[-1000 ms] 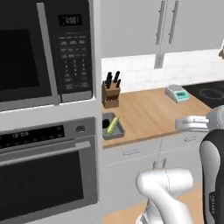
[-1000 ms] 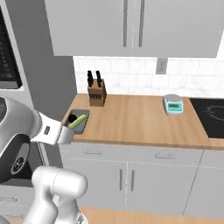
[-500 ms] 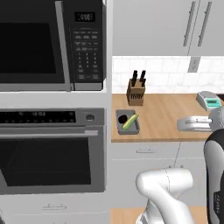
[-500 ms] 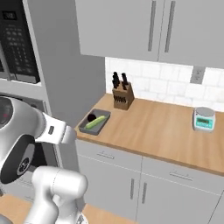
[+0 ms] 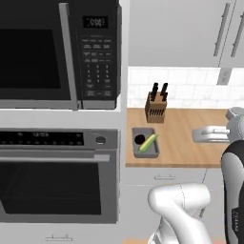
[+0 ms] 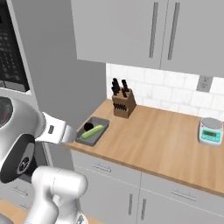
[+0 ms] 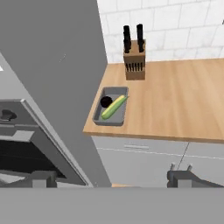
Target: Take the meat container that has the fish and place it on the second highest rack of the freezer. Then take the vegetable container that has the avocado and corn and place it on the highest rack of the freezer.
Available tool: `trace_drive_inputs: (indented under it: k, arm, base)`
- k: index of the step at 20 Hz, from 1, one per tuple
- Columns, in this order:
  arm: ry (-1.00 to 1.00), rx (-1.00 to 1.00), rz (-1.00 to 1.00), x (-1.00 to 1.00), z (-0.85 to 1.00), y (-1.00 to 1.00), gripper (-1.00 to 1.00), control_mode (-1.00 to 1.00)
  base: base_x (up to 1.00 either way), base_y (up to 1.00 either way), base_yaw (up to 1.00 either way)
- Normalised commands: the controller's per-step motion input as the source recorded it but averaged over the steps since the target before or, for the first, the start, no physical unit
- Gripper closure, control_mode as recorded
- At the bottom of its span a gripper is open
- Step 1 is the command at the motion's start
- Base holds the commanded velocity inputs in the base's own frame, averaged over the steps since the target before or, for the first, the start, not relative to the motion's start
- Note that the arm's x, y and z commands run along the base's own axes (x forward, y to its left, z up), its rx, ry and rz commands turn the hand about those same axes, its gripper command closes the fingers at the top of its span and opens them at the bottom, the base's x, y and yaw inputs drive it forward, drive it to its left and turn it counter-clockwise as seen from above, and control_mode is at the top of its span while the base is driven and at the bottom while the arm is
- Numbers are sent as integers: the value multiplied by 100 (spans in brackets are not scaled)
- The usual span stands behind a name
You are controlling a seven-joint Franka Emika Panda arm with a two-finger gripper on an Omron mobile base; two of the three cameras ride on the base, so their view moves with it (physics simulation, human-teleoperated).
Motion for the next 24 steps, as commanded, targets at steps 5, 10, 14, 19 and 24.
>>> trace_drive_inputs:
  k: [5,10,14,19,24]
  arm:
    - [0,0,0,0,0,0,-100,100]
    - [0,0,0,0,0,0,-100,100]
    - [0,0,0,0,0,0,-100,100]
    - [0,0,0,0,0,0,-100,100]
    - [0,0,0,1,0,1,-100,-100]
  base:
    - [29,-37,0]
    - [9,-15,0]
    - [0,0,0]
    - [0,0,0]
    - [0,0,0]
